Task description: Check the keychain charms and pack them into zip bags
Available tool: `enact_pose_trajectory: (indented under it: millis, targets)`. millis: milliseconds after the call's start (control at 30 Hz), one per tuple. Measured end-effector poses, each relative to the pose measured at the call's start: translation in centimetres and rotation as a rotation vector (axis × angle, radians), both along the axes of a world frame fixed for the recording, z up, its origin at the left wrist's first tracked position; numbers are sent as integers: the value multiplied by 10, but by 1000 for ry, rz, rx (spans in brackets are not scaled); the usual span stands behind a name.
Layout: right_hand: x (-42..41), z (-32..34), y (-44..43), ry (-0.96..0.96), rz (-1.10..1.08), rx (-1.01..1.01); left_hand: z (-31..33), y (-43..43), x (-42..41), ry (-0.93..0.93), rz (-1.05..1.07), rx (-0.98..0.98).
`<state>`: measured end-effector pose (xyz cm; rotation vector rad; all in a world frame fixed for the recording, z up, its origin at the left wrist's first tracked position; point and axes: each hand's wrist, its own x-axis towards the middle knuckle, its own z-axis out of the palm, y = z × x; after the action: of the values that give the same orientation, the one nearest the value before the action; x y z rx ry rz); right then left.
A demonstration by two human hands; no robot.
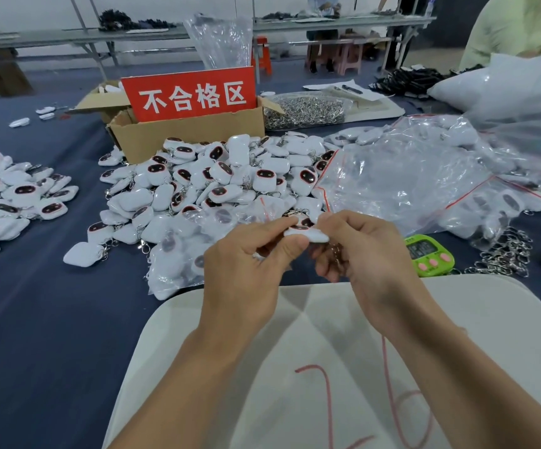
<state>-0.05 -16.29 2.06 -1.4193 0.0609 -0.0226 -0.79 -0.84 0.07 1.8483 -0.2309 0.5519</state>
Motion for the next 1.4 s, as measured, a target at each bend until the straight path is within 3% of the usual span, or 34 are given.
enact_pose_trajectory:
  millis: [233,567,633,733,800,867,1000,1233,1400]
  targets:
    - [-5,-4,5,-113,149,-24,4,3,1,-24,73,37]
    - [-4,-6,5,-45,157,77,6,3,4,79,-18,-117]
    - [-4,-8,7,-72,27,-54,4,2,3,64,42,-65]
    - [-7,-13,9,-319,-342,-485,5,-2,1,29,203,45]
    - [-9,-17,11,-518,-312,-666,5,-4,-1,50,259,27]
    - [-10,-22,14,-529,-183,-698,5,-6,-2,95,203,-107]
    - [-4,-21,14,-379,-50,-529,8,-8,-1,182,51,-367]
    - [-4,-11,14,-116,121,21,5,-4,5,172,47,-328]
    - [-4,-9,13,-43,175,86,5,-2,5,164,10,-327]
